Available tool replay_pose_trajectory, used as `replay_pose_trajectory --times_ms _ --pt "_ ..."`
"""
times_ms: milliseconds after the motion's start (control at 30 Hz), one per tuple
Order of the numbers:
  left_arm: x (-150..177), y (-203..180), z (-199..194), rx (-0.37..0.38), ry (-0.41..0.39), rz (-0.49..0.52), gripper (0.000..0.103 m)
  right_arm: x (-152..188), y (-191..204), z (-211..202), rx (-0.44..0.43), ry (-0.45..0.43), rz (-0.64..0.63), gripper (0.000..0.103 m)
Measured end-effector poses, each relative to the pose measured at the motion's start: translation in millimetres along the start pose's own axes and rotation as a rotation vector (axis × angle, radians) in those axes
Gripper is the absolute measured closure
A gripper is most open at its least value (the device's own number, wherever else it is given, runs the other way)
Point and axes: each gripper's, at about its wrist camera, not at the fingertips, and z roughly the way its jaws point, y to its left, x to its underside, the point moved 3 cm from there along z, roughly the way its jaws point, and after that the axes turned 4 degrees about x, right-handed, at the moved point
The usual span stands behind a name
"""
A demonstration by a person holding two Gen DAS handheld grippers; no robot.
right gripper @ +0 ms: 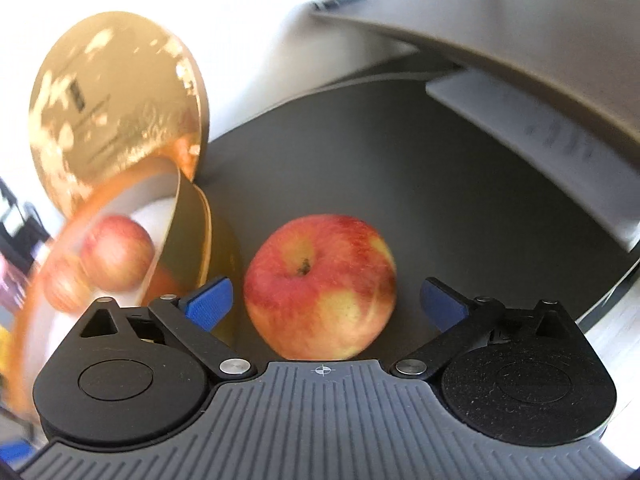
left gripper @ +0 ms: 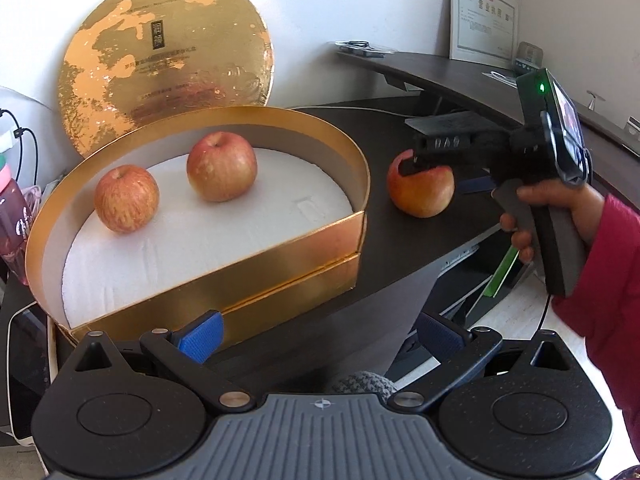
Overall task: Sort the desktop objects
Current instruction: 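Lower the right gripper around the red apple and close it, then lift the apple with the right gripper and carry it over the box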
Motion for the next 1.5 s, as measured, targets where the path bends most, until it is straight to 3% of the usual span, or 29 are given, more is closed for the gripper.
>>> replay_pose_trajectory --times_ms 233,333,633,867,1500 --pt "3.0 0.9 2.8 -0.016 0.018 -0.012 0.000 34.6 20.3 -22.4 0.106 -0.160 -0.228 0.001" --pt "3.8 5.2 3.8 -0.034 0.024 -0.034 0.000 42.1 26.0 -22.3 0.145 -0.188 -0.319 0.001" --pt "3.6 7.5 5.9 -0.054 0.033 -0.043 0.000 23.9 32.3 2.7 0.134 -0.187 -0.253 0.001" --pt "2.7 11.4 14.0 -0.059 0.051 -0.051 0.000 22.9 42.2 20.6 0.145 -0.210 -0.317 0.001" --pt "1.7 14.0 23.8 -0.059 0.079 -0.065 0.000 23.4 40.9 28.9 0.179 -0.234 -0.306 0.015"
